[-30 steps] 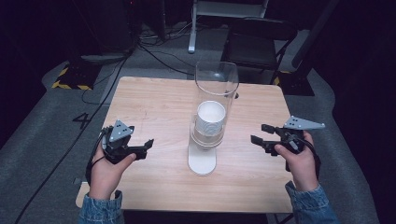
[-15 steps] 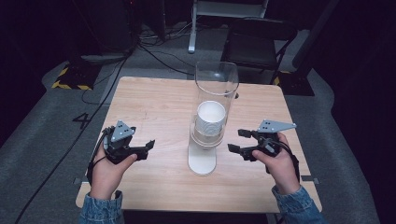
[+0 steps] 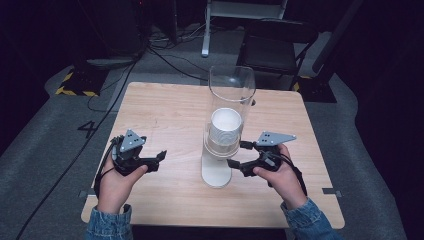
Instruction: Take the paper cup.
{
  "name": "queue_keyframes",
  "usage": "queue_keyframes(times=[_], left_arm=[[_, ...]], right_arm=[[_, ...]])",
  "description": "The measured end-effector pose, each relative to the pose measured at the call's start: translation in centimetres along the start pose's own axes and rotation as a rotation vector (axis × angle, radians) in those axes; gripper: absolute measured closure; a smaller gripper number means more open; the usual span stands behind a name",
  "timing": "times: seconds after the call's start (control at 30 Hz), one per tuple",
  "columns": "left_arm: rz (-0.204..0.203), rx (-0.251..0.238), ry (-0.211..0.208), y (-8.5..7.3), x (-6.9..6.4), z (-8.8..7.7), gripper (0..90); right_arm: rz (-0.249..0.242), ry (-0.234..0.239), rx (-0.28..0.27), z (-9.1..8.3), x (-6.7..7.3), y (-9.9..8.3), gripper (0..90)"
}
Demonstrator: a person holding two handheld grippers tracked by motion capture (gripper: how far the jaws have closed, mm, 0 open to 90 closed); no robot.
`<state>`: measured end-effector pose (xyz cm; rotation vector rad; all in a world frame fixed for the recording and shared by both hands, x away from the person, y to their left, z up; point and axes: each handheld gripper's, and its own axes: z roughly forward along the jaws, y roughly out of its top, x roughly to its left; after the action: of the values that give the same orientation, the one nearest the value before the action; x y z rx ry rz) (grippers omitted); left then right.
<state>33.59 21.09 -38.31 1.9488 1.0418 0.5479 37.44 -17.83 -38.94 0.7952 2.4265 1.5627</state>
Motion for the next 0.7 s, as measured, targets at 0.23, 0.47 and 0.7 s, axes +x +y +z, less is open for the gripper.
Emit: queue_keyframes(times=[0.23, 0.47, 0.7], left_arm=[[0.000, 0.004, -0.002, -0.1, 0.1, 0.0, 18.3], [-0.006, 0.011, -0.006, -0.2, 0.1, 0.2, 18.3], [0.000, 0.012, -0.006, -0.2, 0.1, 0.2, 18.3]], right_arm=[[-0.004, 0.002, 0.004, 2.4, 0.4, -0.3, 16.5], [-0.010, -0.005, -0.025, 4.2, 0.4, -0.7, 16.6], [0.004, -0.026, -0.078, 5.3, 0.1, -1.1, 18.4]])
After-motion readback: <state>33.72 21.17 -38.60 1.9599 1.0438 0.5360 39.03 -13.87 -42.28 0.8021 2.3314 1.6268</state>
